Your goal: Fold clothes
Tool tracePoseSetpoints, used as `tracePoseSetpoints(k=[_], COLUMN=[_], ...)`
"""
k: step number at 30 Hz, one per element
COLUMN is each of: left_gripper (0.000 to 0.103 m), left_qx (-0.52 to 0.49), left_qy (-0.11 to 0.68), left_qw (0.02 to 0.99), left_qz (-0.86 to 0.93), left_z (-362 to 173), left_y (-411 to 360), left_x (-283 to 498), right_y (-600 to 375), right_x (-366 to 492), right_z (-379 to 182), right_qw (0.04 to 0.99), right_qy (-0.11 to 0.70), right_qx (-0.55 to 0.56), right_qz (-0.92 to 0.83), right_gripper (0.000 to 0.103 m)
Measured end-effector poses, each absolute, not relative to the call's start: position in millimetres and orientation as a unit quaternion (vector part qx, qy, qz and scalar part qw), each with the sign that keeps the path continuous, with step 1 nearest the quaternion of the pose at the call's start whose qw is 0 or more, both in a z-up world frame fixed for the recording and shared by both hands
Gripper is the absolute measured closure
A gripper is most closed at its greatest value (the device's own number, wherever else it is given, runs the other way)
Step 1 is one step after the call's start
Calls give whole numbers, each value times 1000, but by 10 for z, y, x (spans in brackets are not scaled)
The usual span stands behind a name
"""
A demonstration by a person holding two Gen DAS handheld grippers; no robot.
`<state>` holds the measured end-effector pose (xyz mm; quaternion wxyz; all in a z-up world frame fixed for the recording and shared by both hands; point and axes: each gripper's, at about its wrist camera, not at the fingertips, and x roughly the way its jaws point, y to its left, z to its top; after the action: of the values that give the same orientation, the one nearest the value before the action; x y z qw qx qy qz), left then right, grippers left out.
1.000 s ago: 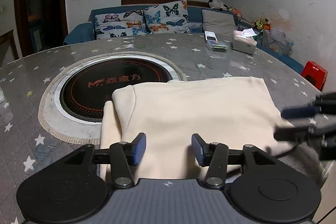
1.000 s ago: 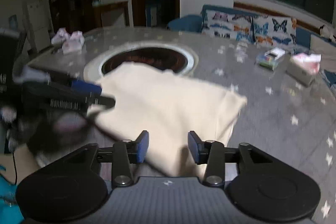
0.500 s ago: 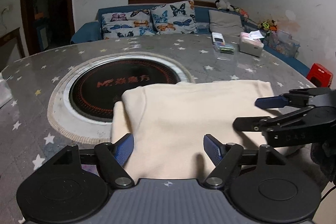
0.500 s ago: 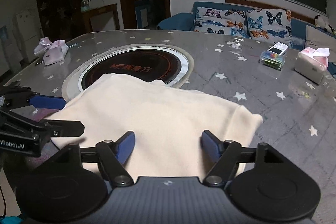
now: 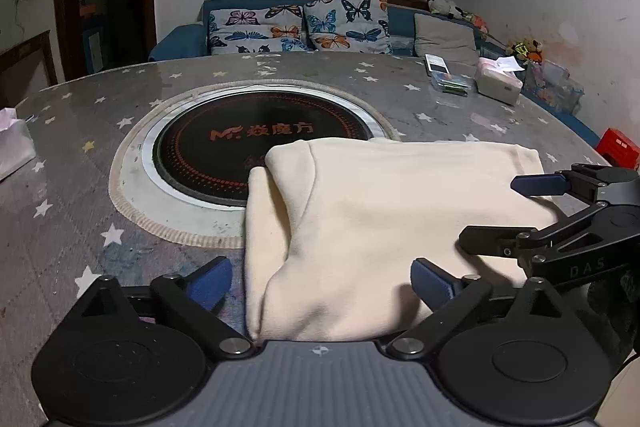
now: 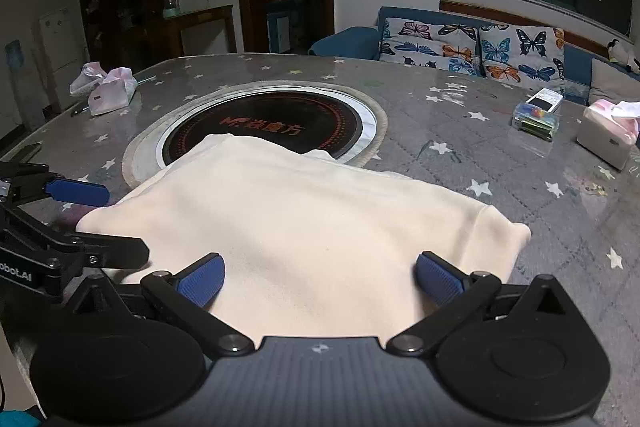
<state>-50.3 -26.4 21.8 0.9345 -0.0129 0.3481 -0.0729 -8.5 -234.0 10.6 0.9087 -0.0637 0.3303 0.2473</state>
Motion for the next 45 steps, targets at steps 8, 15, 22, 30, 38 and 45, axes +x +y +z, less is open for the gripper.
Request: tracePoseSetpoints(k=[8,15,22,30,38,45], left_gripper=[0,0,0,0,0,0], left_qx=[-26,-36,-56,-62,-68,-58], left_qy=[352,334,328,328,361,364], left_qw=[933,939,940,942,930,930], left_qz=[-72,-75,-69,-37,-18,-12], left_z=[202,286,345,347,284,304], left_y=[-201,-119,-91,-62,-21,-42], left_x=[-502,-514,-397,-294,-236,-250], right_y=[-2235,-2355,-2421,-2388,-2290,-2158], right_x=[-130,-31,367,399,178,113], right_z=[58,262,198,188,279,175], right_qw=[910,916,909,907,903,896], right_qy=[324,315,350,352,342,354], right_qx=[-105,-68,-46,-53,-70,-105], right_qz=[236,239,220,223,249,247], right_gripper=[0,0,0,0,0,0])
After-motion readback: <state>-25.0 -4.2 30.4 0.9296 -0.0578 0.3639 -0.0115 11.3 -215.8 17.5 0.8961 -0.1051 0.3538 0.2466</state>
